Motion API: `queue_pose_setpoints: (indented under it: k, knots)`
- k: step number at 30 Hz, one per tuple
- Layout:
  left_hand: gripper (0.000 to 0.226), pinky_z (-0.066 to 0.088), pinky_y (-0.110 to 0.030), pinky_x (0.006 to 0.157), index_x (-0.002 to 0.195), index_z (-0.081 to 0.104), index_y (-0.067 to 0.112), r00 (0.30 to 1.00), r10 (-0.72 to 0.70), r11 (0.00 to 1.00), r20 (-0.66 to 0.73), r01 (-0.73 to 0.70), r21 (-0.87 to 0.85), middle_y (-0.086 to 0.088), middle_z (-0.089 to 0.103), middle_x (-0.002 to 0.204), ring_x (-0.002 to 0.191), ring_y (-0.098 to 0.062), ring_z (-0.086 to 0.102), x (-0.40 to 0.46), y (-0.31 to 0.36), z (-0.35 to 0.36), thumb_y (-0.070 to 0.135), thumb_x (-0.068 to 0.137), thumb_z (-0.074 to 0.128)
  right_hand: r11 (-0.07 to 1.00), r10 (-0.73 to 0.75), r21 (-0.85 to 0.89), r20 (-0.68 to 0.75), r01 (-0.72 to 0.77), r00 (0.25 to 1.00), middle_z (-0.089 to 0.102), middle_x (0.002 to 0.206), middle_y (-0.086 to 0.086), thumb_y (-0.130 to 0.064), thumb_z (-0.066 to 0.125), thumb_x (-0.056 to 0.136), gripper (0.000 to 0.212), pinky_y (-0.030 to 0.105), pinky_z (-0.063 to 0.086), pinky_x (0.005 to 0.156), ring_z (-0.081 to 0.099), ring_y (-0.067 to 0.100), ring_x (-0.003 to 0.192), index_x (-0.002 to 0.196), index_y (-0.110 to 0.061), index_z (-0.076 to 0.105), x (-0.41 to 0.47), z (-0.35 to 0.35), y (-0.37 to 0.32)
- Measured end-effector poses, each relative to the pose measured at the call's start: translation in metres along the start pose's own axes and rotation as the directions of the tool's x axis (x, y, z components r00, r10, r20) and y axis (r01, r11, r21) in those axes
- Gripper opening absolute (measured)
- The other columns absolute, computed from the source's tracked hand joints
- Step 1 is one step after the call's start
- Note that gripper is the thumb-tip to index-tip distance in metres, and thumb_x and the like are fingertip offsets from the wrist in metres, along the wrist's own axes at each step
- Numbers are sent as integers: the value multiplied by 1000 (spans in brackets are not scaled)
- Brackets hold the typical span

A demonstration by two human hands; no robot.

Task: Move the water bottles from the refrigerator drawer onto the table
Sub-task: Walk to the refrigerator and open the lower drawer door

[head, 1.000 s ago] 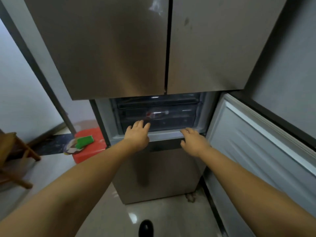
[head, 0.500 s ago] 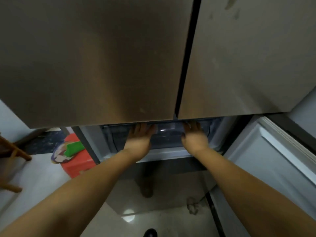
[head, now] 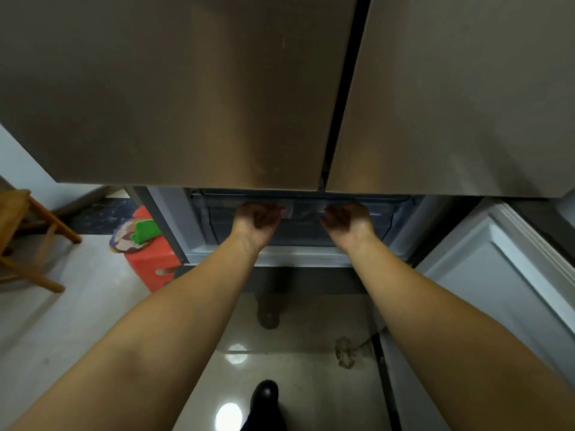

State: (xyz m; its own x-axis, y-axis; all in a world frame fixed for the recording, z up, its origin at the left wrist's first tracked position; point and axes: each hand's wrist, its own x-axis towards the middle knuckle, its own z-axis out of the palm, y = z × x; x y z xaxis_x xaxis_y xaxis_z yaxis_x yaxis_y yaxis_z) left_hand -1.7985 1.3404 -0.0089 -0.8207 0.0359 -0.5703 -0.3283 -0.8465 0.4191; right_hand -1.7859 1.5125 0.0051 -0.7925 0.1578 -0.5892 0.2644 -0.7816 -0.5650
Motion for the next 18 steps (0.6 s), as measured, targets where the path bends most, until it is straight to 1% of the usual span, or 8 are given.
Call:
queue_pose_setpoints:
  k: [3,5,6,7,9,12,15,18]
  knots:
    - [39,41,-49,98,61,37,7,1000,22,1000,3,-22,16,-16,58,63,71,-31,51,-2,-4,4,-3,95,22,997,35,69,0,-35,999,56,79,15,-4,30,97,32,44,31,115,56,28,73,68,-8,44,4,3,1]
    - [38,41,-48,96,62,40,6,999,39,999,-7,-38,18,-18,53,73,75,-31,53,-1,-6,3,-5,94,22,995,35,91,17,-37,999,64,110,23,-1,27,96,34,42,33,114,60,34,109,66,-6,43,8,1,5]
    - [38,42,-47,94,64,41,5,999,39,999,-20,-39,30,-18,52,78,78,-32,54,-1,-6,3,-6,94,22,996,28,83,19,-30,999,64,111,23,0,26,96,35,42,34,113,57,35,118,65,-5,43,12,0,6]
    - [37,43,-45,92,66,43,5,998,44,998,-38,-43,46,-18,52,80,79,-32,54,0,-7,3,-6,95,21,997,27,66,15,-28,1000,65,96,21,1,26,95,36,42,34,113,59,35,111,64,-6,43,13,-1,6]
    - [37,43,-44,91,69,44,4,996,66,995,-57,-62,73,-18,52,83,80,-32,54,1,-7,2,-5,96,20,998,24,56,6,-24,1000,60,64,13,2,27,94,36,43,34,114,59,28,77,64,-6,44,14,-2,7]
    - [31,43,-46,95,81,48,0,996,68,994,-62,-62,86,-19,54,89,93,-34,56,0,-10,1,1,99,23,998,-2,69,9,2,1000,58,44,8,0,29,95,35,44,37,112,54,22,65,65,-8,46,17,-9,13]
    - [28,43,-49,101,87,49,0,993,82,994,-86,-76,74,-18,54,89,86,-33,56,-1,-15,-9,6,101,25,997,-23,69,10,22,1000,58,45,10,2,27,96,37,45,38,110,53,23,66,64,-5,45,9,-16,18]
    - [30,43,-49,104,112,52,-3,989,103,993,-107,-97,66,-17,54,88,82,-30,56,-8,-20,-18,7,101,26,999,-10,49,-26,12,1000,55,73,16,4,26,97,34,47,38,110,58,28,81,74,-4,50,1,-19,20]
